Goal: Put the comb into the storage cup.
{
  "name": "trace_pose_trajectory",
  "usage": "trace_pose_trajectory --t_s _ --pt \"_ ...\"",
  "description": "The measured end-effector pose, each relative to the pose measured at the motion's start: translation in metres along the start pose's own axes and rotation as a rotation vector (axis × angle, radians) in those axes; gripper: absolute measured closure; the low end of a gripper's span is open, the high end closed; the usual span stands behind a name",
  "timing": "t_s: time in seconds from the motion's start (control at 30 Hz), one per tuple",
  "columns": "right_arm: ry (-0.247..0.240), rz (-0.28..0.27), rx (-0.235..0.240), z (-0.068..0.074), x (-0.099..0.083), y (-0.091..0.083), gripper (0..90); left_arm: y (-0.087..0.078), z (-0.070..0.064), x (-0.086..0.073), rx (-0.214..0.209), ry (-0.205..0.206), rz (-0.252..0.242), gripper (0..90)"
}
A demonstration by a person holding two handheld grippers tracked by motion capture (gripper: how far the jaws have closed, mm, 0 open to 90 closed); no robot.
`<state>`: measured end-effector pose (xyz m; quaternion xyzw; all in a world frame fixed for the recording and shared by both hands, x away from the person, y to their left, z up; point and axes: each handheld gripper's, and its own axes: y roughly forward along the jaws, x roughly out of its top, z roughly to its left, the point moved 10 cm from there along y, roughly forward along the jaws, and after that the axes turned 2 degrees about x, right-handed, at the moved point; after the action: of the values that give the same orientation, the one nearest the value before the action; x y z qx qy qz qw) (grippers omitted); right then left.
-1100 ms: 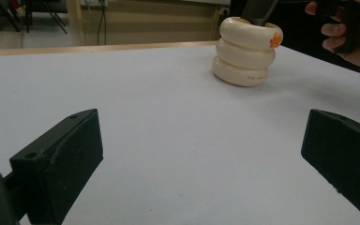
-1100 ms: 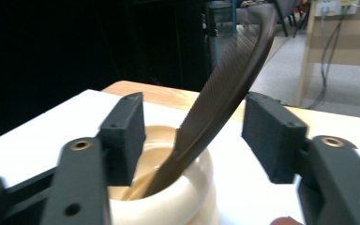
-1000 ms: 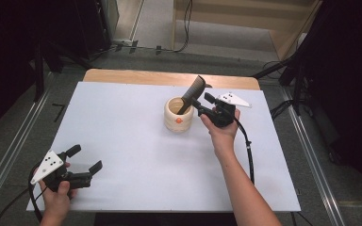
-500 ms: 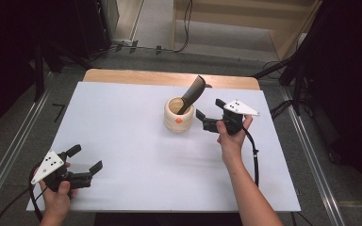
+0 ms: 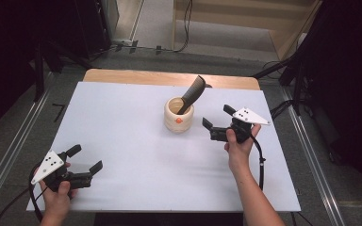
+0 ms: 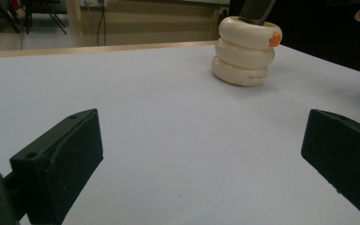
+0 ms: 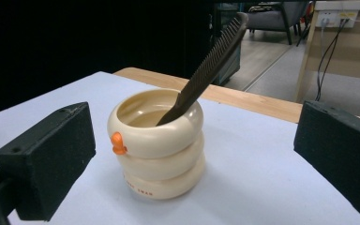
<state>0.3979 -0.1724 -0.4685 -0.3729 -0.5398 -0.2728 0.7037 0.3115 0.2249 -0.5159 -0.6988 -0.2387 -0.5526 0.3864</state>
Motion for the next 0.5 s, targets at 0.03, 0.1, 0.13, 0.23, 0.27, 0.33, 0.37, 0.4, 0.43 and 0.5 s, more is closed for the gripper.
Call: trace_pose_trajectory --t_s 0.03,0.1,0.13,0.23,0.27,0.33,0.37,0.4,0.43,0.5 --pt "0.002 0.0 -0.002 -0.001 -0.001 -0.002 0.0 0.0 0.0 0.0 -0.002 0.0 -0.001 0.0" --pt "0.002 0.0 -0.003 -0.002 -0.003 -0.007 0.0 0.0 0.0 0.0 -0.001 0.0 -0.001 0.0" --pt "-0.002 -0.003 -0.005 -0.003 -0.004 -0.009 0.0 0.0 0.0 0.0 -0.001 0.0 -0.001 0.0" --pt "-0.006 0.001 -0.011 -0.005 -0.008 -0.015 0.0 0.0 0.0 0.0 0.0 0.002 0.001 0.0" --pt "-0.008 0.002 -0.014 -0.005 -0.009 -0.017 0.0 0.0 0.0 0.0 -0.002 0.001 -0.001 0.0" --pt "-0.005 0.002 -0.015 -0.006 -0.012 -0.021 0.0 0.0 0.0 0.0 0.0 0.002 0.0 0.0" --pt "-0.003 0.004 -0.018 -0.006 -0.013 -0.023 0.0 0.001 0.0 0.0 -0.001 0.002 -0.002 0.0" --pt "-0.004 0.001 -0.019 -0.007 -0.014 -0.026 0.0 0.001 0.0 0.0 -0.002 0.003 -0.001 0.0" --pt "-0.003 0.002 -0.019 -0.008 -0.016 -0.028 0.0 0.001 0.0 0.0 -0.001 0.004 0.001 0.0" --pt "0.001 0.002 -0.02 -0.009 -0.019 -0.031 0.0 0.001 0.0 0.0 -0.001 0.003 0.0 0.0"
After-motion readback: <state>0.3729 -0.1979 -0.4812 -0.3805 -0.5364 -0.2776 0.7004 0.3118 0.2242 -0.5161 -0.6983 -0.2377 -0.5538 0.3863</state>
